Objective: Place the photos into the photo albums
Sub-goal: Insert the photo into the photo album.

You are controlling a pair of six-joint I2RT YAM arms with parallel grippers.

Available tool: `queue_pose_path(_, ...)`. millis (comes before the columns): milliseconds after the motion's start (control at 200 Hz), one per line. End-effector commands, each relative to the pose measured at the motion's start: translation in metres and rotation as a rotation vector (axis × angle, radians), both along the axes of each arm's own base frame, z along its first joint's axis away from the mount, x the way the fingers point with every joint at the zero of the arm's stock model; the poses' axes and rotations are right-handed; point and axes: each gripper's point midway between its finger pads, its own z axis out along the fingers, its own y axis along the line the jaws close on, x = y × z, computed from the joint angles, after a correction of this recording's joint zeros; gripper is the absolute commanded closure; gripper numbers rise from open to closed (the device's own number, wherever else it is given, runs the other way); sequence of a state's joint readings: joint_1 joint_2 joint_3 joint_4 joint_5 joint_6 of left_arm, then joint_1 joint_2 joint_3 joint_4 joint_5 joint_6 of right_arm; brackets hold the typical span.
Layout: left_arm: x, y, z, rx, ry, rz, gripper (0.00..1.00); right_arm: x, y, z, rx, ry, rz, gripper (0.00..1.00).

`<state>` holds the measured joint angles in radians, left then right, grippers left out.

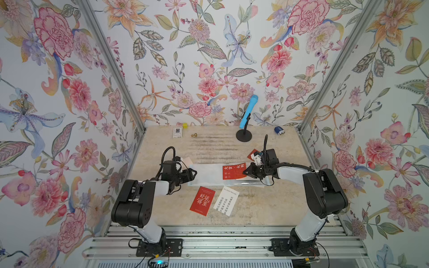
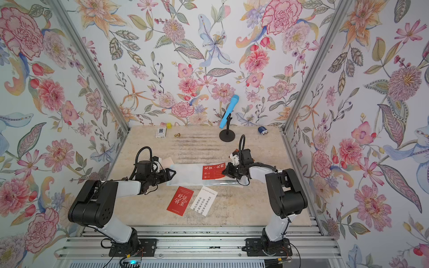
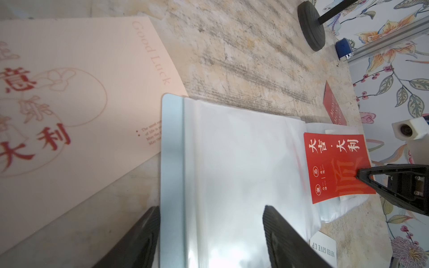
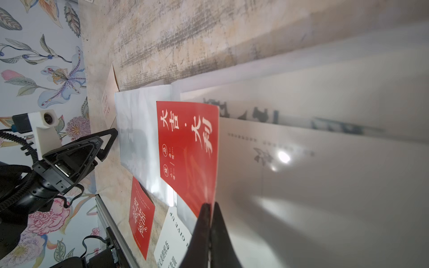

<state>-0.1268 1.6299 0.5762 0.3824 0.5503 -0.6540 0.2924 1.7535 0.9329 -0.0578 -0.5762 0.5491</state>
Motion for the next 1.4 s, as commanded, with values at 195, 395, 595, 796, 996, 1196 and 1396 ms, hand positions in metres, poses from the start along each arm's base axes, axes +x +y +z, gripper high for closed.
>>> queue_pose_path(195,-0.002,-0.005,-0.008,0.025,0.034,-0.016,0.26,0.003,-0.010,0.009,-0.036,-0.036,-0.010,0.94)
queue_pose_path(395,-0.003,-0.005,-0.008,0.027,0.037,-0.018,0.26,0.006,-0.010,0.011,-0.037,-0.043,-0.011,0.94)
queue_pose_path(595,-0.003,-0.009,-0.010,0.022,0.042,-0.023,0.26,0.009,-0.015,0.011,-0.062,-0.059,-0.030,0.94)
queue_pose_path(796,-0.004,-0.012,-0.013,0.017,0.049,-0.027,0.26,0.006,-0.013,0.006,-0.063,-0.044,-0.022,0.95)
queue_pose_path(996,-0.006,-0.014,-0.015,0.019,0.051,-0.034,0.26,0.005,-0.011,0.008,-0.063,-0.050,-0.019,0.95)
queue_pose_path(1196,-0.006,-0.014,-0.015,0.018,0.050,-0.033,0.26,0.003,0.002,0.009,-0.058,-0.048,0.007,0.94)
queue_pose_path(1396,-0.006,-0.014,-0.013,0.014,0.047,-0.032,0.26,-0.001,0.010,0.005,-0.066,-0.039,0.017,0.95)
